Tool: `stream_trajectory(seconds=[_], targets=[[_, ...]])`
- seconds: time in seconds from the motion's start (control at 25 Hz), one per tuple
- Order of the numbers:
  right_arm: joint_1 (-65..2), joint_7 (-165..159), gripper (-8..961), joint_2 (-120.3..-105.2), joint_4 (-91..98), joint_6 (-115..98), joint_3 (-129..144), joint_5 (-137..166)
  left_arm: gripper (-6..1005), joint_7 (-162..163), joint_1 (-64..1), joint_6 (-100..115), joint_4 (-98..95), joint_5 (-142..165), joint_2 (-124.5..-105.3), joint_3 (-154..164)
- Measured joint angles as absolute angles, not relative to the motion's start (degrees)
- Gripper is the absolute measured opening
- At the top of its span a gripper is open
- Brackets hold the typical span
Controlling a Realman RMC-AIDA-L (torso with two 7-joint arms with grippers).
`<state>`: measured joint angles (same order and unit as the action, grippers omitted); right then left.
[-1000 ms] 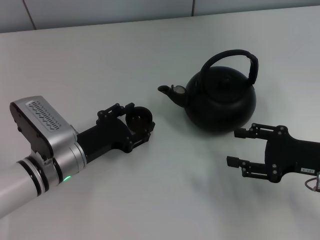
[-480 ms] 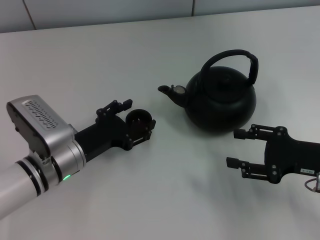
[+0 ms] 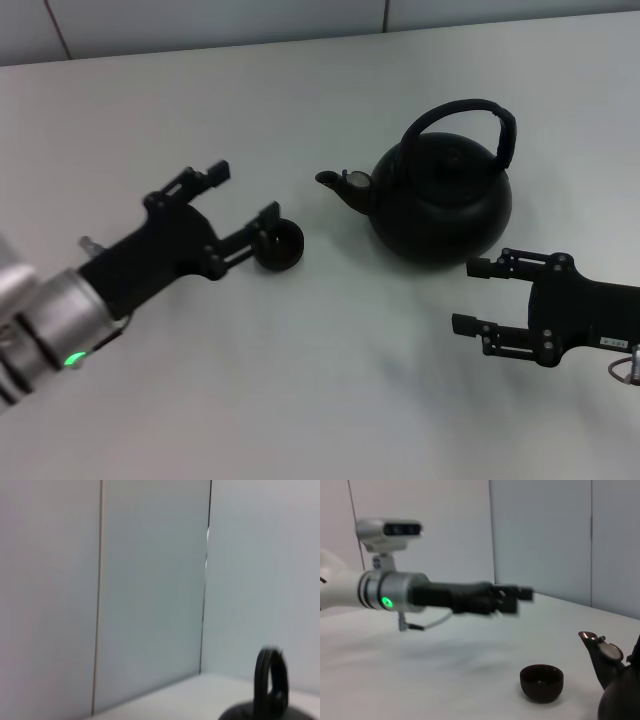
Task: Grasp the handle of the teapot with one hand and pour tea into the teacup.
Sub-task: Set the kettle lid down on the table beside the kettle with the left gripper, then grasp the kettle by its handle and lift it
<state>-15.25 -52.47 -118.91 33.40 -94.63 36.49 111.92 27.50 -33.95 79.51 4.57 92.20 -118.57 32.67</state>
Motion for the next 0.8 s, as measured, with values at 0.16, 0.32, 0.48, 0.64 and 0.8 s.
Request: stream_trajectory(seconds=[0.16,0.32,0.48,0.64,0.8], targets=[[-15.27,-52.47,690,-118.90,33.40,-94.57,36.06,111.89,800,33.65,-29.61,87.47,-1.52,92.19,-118.35,35.99],[-15.28,-52.45,689,-118.90,33.39,-94.56,35.77,111.83,800,43.02,-21.10,97.26,-13.63,92.22,-118.01,41.87],[-15.53,-52.34,689,-118.90,33.41,-94.55,35.72,111.79,800,45.10,-16.48,101.17,-18.85,91.99,-117.66,41.67],[-15.69,-52.35,689,-118.90,33.39,-94.49,35.72,111.79,800,45.16,-15.64,101.59,-19.28,92.05,-116.89,41.65],[-15.75,-52.35,688,-118.96,33.40,-94.48,35.73,111.79,800,44.95,-15.35,101.64,-19.34,92.17,-116.77,42.07]])
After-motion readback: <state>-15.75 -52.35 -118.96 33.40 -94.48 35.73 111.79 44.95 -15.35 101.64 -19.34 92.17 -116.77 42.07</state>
